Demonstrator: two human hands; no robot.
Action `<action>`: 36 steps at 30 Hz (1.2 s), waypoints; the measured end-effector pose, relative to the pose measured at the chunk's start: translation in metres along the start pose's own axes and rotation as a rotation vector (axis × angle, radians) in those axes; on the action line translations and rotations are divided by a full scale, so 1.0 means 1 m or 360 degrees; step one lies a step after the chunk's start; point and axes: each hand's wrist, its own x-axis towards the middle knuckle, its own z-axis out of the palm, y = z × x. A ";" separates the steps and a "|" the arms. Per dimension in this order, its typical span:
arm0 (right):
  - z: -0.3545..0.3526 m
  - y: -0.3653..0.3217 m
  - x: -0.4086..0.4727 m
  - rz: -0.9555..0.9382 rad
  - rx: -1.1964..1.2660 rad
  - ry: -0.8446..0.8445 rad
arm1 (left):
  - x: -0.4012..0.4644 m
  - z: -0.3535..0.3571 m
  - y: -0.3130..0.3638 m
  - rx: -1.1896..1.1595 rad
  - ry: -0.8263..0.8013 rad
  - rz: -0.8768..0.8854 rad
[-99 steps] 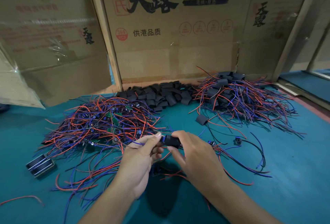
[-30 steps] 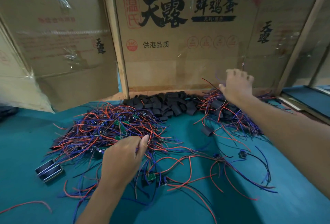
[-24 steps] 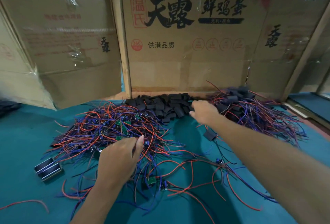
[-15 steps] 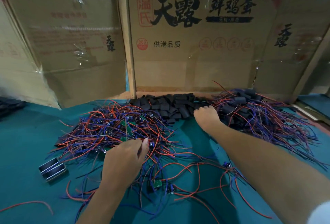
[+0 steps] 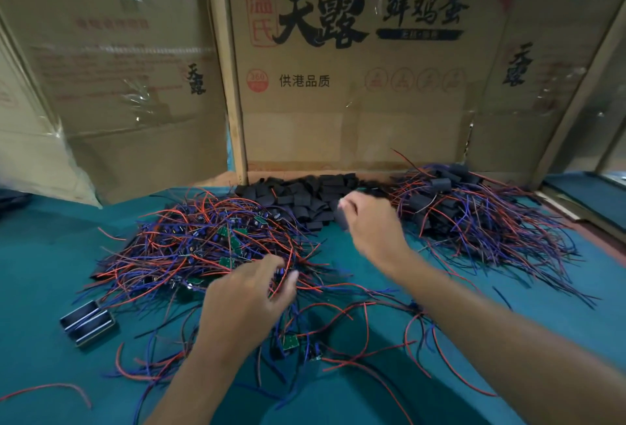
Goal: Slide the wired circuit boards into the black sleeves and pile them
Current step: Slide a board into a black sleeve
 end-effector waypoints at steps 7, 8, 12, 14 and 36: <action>-0.015 -0.046 -0.123 -0.0065 0.0651 0.0137 | -0.002 0.000 0.036 -0.0112 -0.0079 0.0315; -0.015 -0.044 -0.129 -0.0058 0.0664 0.0177 | -0.002 -0.001 0.038 -0.0112 -0.0054 0.0358; -0.009 -0.031 -0.134 0.0014 0.0787 0.0141 | -0.003 0.002 0.042 -0.0039 -0.0063 0.0444; -0.007 -0.027 -0.130 0.0114 0.1063 -0.0038 | -0.002 0.001 0.037 -0.0017 -0.0081 0.0405; -0.001 -0.008 -0.117 0.0599 0.2427 -0.0478 | 0.030 -0.018 -0.002 -0.0609 -0.0532 -0.0367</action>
